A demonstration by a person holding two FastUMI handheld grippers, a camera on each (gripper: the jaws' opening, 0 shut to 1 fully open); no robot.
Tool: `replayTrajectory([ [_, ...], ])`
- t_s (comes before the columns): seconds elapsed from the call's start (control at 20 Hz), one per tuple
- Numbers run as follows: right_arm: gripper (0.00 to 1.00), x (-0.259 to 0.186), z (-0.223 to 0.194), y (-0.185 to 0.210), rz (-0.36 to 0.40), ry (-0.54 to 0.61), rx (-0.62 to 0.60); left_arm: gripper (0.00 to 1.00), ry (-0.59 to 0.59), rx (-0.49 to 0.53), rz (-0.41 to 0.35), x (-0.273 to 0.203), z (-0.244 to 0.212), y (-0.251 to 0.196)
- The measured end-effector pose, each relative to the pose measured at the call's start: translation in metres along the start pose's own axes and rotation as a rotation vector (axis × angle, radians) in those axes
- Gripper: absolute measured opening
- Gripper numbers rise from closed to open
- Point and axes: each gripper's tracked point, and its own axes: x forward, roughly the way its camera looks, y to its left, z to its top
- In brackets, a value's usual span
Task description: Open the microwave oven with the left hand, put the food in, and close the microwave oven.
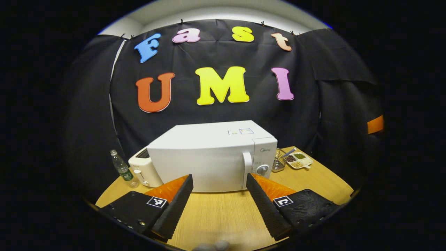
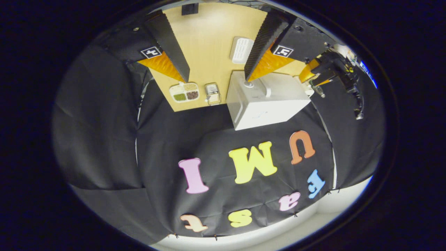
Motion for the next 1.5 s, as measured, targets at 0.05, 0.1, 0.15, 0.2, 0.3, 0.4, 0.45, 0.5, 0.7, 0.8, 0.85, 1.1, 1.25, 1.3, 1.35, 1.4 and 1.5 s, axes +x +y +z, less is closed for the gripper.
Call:
replayTrajectory([
  [0.05,1.0,-0.009,0.007,0.006,-0.014,-0.027,-0.019,0.95,-0.015,-0.009,-0.006,-0.02,0.011,0.004],
  [0.1,1.0,-0.02,0.015,0.014,-0.022,-0.055,-0.037,0.95,-0.026,-0.017,-0.008,-0.041,0.021,0.012],
  [0.15,0.9,-0.03,0.023,0.022,-0.028,-0.081,-0.05,0.95,-0.046,-0.024,-0.013,-0.06,0.033,0.018],
  [0.2,1.0,-0.04,0.03,0.032,-0.029,-0.108,-0.063,0.95,-0.069,-0.022,-0.017,-0.078,0.046,0.023],
  [0.3,1.0,-0.059,0.04,0.051,-0.031,-0.15,-0.073,0.95,-0.117,-0.013,-0.019,-0.112,0.069,0.036],
  [0.4,1.0,-0.075,0.045,0.07,-0.027,-0.18,-0.071,0.95,-0.158,-0.038,-0.023,-0.142,0.09,0.046],
  [0.45,1.0,-0.082,0.047,0.079,-0.025,-0.193,-0.08,0.95,-0.169,-0.057,-0.028,-0.155,0.098,0.05],
  [0.5,1.0,-0.089,0.048,0.088,-0.026,-0.199,-0.091,0.95,-0.186,-0.076,-0.032,-0.167,0.106,0.057],
  [0.7,0.9,-0.114,0.056,0.112,-0.017,-0.246,-0.129,0.94,-0.218,-0.076,0.012,-0.196,0.124,0.086],
  [0.8,0.9,-0.12,0.057,0.117,-0.009,-0.259,-0.136,0.92,-0.214,-0.071,0.039,-0.201,0.126,0.094],
  [0.85,0.9,-0.122,0.057,0.118,-0.005,-0.259,-0.138,0.92,-0.216,-0.071,0.06,-0.205,0.127,0.099],
  [1.1,1.0,-0.12,0.053,0.109,-0.022,-0.234,-0.151,0.92,-0.241,-0.071,0.073,-0.211,0.138,0.094],
  [1.25,0.9,-0.119,0.057,0.106,-0.021,-0.237,-0.151,0.92,-0.233,-0.073,0.061,-0.204,0.139,0.083],
  [1.3,0.9,-0.117,0.059,0.106,-0.021,-0.235,-0.148,0.92,-0.236,-0.071,0.065,-0.202,0.14,0.082],
  [1.35,0.9,-0.117,0.06,0.105,-0.017,-0.236,-0.145,0.92,-0.234,-0.068,0.063,-0.199,0.141,0.08],
  [1.4,1.0,-0.116,0.062,0.106,-0.013,-0.239,-0.142,0.92,-0.24,-0.066,0.058,-0.197,0.144,0.077],
  [1.5,0.9,-0.112,0.064,0.104,-0.012,-0.238,-0.141,0.82,-0.24,-0.06,0.061,-0.193,0.147,0.075],
])
